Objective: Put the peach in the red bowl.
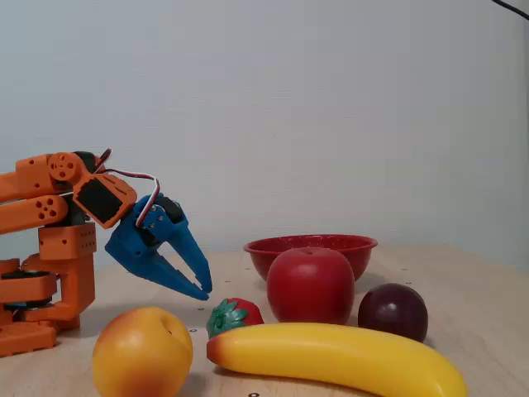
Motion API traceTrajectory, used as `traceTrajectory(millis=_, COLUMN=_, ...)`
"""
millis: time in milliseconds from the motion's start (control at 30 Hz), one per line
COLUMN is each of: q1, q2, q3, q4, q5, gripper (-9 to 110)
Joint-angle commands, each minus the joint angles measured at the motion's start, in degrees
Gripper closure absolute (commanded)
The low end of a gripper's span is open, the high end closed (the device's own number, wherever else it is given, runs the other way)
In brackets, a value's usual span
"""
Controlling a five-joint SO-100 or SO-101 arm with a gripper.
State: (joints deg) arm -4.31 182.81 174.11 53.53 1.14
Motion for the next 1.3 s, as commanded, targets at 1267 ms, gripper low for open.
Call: traceTrajectory(millis=1267, q1=-7.3, q2=-40.4, q3=-39.6, q4=2.1, q5=11.1, gripper=101)
